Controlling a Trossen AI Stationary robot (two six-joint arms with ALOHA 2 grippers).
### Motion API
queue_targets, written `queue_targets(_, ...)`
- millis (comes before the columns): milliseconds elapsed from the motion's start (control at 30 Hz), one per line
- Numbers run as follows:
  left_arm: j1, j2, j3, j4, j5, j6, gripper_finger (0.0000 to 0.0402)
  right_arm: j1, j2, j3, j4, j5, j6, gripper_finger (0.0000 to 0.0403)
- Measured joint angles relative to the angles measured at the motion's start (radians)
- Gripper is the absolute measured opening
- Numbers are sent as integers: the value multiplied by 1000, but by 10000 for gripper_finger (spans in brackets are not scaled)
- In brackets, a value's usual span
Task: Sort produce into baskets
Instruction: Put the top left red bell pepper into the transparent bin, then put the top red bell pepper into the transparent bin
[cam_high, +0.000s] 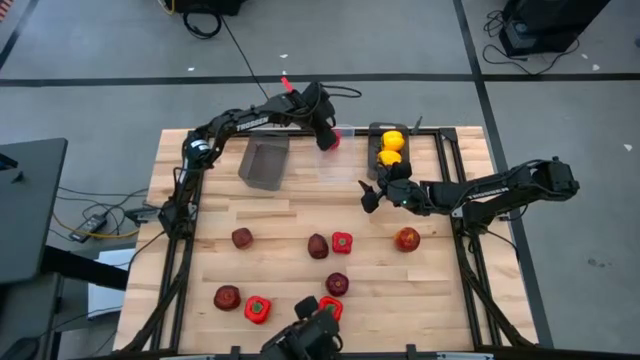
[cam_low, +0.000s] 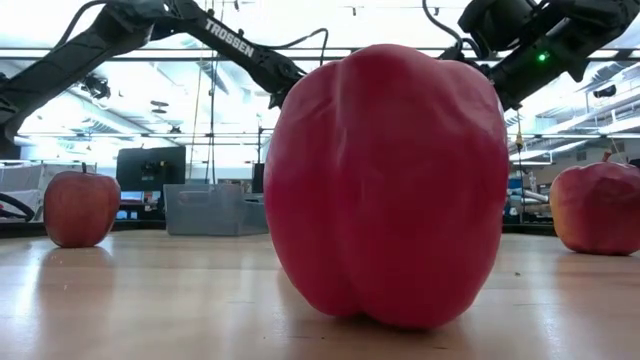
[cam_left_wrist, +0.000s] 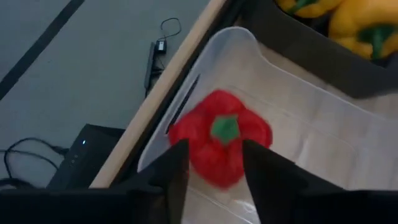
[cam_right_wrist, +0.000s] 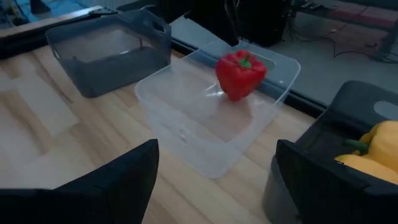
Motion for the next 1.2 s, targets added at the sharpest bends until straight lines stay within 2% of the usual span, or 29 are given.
queue_targets(100, -9, -30, 0, -52, 55, 30, 178, 4, 0, 0, 0, 43, 39, 334)
queue_targets(300, -69, -83, 1, -182, 173, 56, 179, 44, 0, 0, 17, 198, 51, 334)
queue_targets(467, -184, -100, 0, -334, 194, 133, 171, 80, -2, 0, 4, 263, 37, 334)
queue_targets(600, -298, -97, -1, -347, 244, 152, 168, 102, -45, 0, -67, 292, 49, 334)
queue_targets(767, -414, -98, -1, -333, 233, 117, 168, 151, -143, 0, -266, 349, 173, 334)
queue_targets(967, -534, -101, -14, -273, 182, 51, 168, 236, -243, 0, -554, 423, 411, 334)
queue_targets(1067, -579, -101, -14, -274, 145, 50, 168, 283, -262, 0, -627, 460, 478, 334)
queue_targets(1200, -626, -101, -49, -239, 133, 56, 168, 348, -262, 0, -631, 498, 492, 334)
